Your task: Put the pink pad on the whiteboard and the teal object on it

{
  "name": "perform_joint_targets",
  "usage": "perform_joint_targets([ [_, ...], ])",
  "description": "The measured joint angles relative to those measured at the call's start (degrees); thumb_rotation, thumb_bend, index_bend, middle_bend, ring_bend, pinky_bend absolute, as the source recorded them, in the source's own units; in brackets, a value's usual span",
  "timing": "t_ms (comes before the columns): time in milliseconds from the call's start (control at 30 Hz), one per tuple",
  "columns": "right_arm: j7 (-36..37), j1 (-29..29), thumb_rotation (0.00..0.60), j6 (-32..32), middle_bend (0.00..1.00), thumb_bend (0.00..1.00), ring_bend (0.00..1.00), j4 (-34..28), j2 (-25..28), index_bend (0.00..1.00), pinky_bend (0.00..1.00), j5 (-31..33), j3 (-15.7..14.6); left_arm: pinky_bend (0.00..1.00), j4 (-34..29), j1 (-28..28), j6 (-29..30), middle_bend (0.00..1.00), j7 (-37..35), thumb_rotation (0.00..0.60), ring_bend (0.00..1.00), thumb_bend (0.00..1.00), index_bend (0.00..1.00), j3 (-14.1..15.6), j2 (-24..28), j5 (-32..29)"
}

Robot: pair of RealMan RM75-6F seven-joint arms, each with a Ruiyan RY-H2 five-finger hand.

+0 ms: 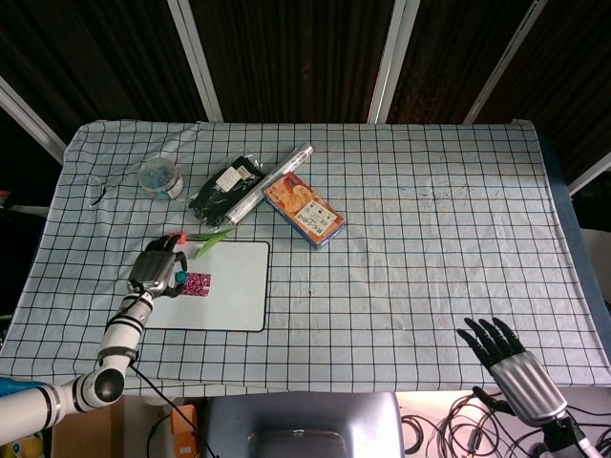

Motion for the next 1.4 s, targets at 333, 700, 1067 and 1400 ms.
perform_joint_targets([
  [333, 1.64, -0.29, 0.600, 1.28, 0.00, 0.17, 0.00, 0.59, 0.56, 0.00, 0.00, -0.55, -0.14, 0.10, 3.25, -1.51, -0.39, 0.04, 0.38, 0.600, 0.00, 0.37, 0.44, 2.20, -2.62, -1.60],
  [700, 1.57, -0.47, 0.600, 1.57, 0.00, 0.17, 0.00, 0.58, 0.58, 0.00, 0.00, -0.26, 0.13, 0.11, 0.99, -2.05, -2.47, 0.02, -1.31, 0.600, 0.00, 0.35, 0.17, 3.04, -0.72, -3.68],
  [1067, 1.71, -1.16, 0.600, 2.32, 0.00, 0.17, 0.00, 0.95, 0.59, 0.00, 0.00, 0.10, 0.16, 0.08, -9.38, 7.32, 9.80, 0.00, -8.17, 0.600, 0.00, 0.35, 0.00, 8.66, 8.34, 15.93],
  [1400, -0.41, -1.29, 0.600, 1.19, 0.00, 0.17, 0.00, 0.18, -0.16, 0.00, 0.00, 1.37, 0.66, 0.06, -0.50, 26.78, 33.46, 0.00, -26.86, 0.600, 0.00, 0.36, 0.00, 20.19, 10.65, 42.45],
])
